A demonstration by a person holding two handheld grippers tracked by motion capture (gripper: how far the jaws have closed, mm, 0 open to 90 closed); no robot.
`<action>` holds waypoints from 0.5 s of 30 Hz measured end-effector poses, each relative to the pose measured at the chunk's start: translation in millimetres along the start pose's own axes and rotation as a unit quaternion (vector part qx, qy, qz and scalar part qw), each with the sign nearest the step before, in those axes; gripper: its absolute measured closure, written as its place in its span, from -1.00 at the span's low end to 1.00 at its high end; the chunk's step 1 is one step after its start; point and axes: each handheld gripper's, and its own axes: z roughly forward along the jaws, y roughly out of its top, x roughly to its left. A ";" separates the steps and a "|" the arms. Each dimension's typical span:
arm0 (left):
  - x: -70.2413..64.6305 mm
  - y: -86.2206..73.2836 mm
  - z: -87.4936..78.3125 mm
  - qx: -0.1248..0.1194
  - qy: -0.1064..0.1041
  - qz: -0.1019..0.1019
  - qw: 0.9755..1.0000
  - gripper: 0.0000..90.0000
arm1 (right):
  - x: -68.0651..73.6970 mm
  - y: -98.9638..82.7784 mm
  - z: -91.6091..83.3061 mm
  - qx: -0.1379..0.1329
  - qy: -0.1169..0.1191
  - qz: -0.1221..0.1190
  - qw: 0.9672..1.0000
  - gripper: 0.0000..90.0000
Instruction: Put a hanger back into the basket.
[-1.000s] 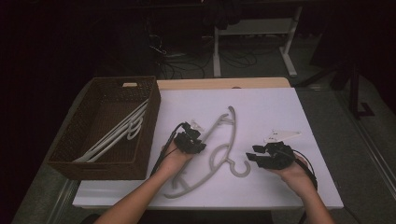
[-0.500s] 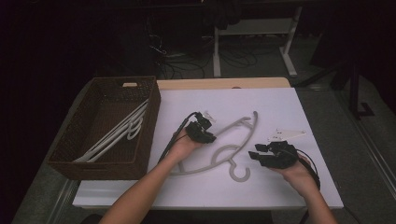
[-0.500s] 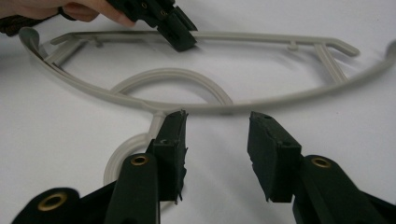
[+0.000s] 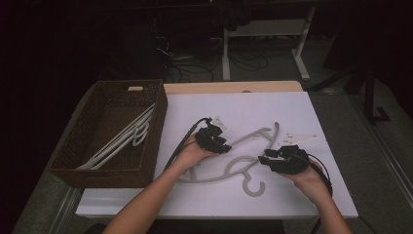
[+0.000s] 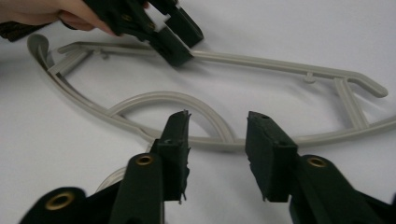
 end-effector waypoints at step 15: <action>-19.8 -37.7 -66.8 -0.074 -0.035 0.002 0.997 -0.38 | -42.5 41.9 35.3 0.038 -0.046 0.025 0.998 0.97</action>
